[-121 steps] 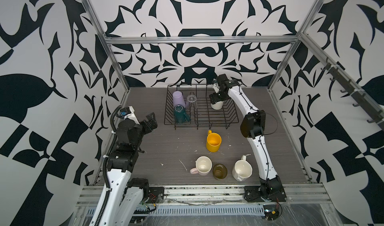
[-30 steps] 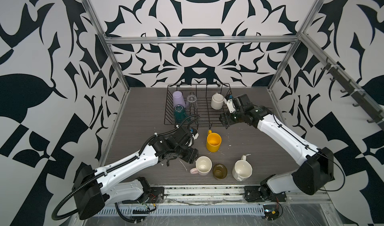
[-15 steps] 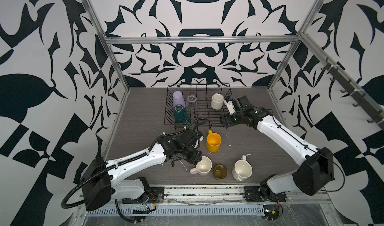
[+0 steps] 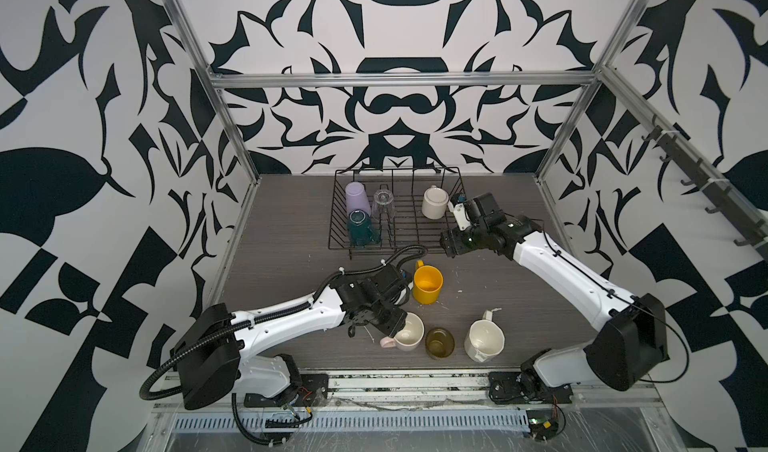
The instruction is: Load the cups into the dish rack
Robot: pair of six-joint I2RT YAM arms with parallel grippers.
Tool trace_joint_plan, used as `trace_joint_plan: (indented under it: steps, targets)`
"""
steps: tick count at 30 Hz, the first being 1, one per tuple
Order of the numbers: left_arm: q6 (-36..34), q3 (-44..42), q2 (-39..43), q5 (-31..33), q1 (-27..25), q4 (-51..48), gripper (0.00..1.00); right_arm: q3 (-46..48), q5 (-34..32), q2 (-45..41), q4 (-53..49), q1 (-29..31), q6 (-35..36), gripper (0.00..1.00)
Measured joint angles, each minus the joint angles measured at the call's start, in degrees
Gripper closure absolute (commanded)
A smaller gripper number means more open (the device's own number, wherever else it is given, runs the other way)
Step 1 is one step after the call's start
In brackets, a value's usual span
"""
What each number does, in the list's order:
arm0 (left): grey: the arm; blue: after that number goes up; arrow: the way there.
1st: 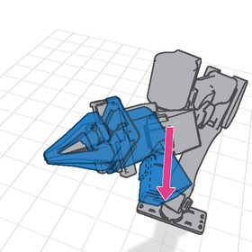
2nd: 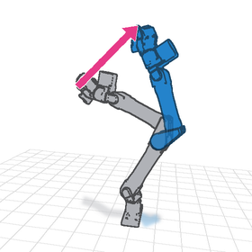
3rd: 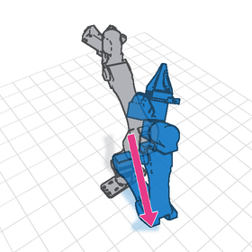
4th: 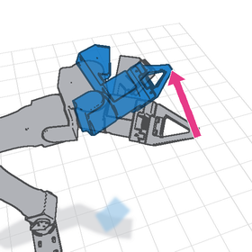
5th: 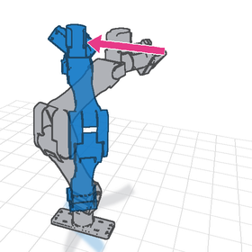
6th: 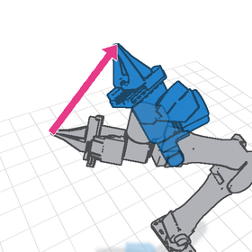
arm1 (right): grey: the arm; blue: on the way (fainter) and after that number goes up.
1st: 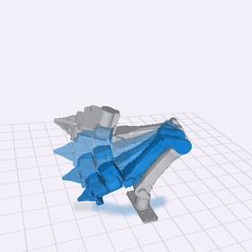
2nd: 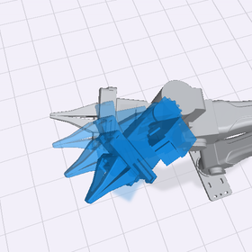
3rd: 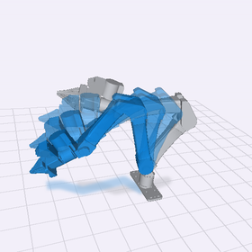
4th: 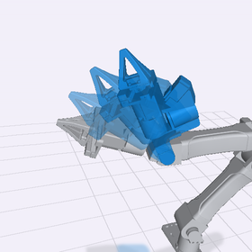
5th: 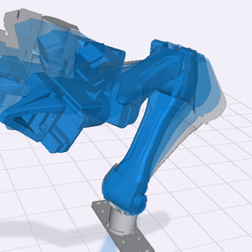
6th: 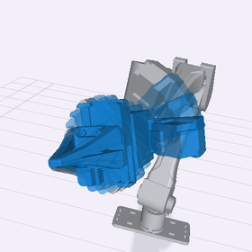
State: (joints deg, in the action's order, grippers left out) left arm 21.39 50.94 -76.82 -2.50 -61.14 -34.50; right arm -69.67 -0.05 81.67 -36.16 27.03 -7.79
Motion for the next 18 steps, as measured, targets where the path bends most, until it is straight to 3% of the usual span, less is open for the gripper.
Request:
trace_joint_plan:
  steps: [8, 15, 18]
  targets:
    - [0.4, 1.1, -0.6, 1.7, -0.2, -1.0, 0.62, 0.5, 0.0, 0.0, 0.2, 0.0, 0.0, 0.12]
    - [0.9, 1.4, -2.5, 2.1, -0.3, -0.9, 0.66, 0.5, 0.0, 0.0, 0.4, 0.0, 0.0, 0.11]
    - [1.0, 1.4, -3.0, 2.1, -0.3, -0.9, 0.75, 0.5, 0.0, 0.0, 0.4, 0.0, 0.0, 0.11]
